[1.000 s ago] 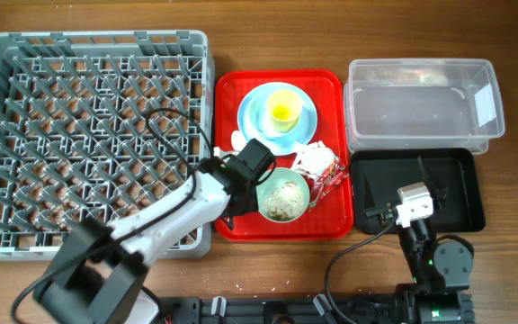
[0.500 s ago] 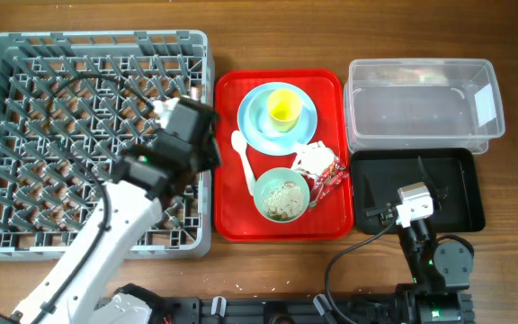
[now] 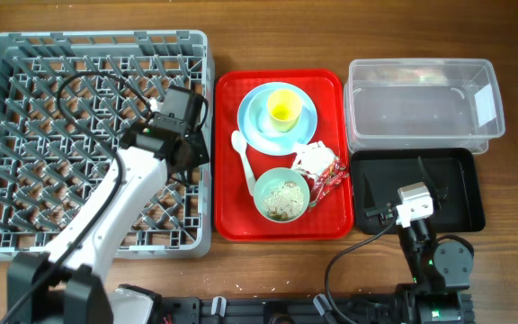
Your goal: Sort waste into correct bins and load items into the dishwasher rack
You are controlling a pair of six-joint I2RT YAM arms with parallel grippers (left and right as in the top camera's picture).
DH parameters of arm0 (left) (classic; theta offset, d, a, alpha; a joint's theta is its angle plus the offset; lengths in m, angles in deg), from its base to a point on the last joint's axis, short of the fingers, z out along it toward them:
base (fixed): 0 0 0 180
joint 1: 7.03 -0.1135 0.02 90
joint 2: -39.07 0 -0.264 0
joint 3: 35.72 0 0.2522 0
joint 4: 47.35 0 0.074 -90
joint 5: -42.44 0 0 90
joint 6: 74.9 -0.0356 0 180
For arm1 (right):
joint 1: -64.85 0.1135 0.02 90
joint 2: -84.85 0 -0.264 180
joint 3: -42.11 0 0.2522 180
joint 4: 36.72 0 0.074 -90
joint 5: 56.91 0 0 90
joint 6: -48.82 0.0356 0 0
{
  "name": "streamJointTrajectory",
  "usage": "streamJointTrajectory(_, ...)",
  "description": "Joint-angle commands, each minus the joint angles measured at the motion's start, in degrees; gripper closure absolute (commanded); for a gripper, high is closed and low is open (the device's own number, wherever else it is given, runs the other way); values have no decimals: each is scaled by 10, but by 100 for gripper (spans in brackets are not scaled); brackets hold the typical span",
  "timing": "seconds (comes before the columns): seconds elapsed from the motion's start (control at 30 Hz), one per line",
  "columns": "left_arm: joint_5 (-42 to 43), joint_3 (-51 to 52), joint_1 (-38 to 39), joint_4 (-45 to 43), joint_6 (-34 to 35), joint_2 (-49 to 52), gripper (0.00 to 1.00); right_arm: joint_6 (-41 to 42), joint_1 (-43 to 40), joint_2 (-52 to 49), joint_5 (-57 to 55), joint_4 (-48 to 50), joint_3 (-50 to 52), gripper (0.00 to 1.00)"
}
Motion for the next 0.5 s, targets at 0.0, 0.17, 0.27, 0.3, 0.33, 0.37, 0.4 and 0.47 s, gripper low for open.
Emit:
streamJointTrajectory(0.0,9,-1,-3,2,-9,20,84,-6,-3,2,-3,3,1,0)
streamJointTrajectory(0.17,9,-1,-3,2,-9,20,65,-6,-3,2,-3,3,1,0)
streamJointTrajectory(0.27,9,-7,-3,2,-9,16,64,-6,-3,2,-3,3,1,0)
streamJointTrajectory(0.3,9,-15,-3,3,-9,13,65,-6,-3,2,-3,3,1,0)
streamJointTrajectory(0.33,9,-24,-3,7,-9,8,65,-6,-3,2,-3,3,1,0)
streamJointTrajectory(0.37,9,-36,-3,12,-9,2,66,-6,-3,2,-3,3,1,0)
streamJointTrajectory(0.4,12,-50,-3,20,-9,-6,66,-6,-3,2,-3,3,1,0)
streamJointTrajectory(0.47,61,-87,-3,36,-8,-35,66,-6,-3,2,-3,3,1,0)
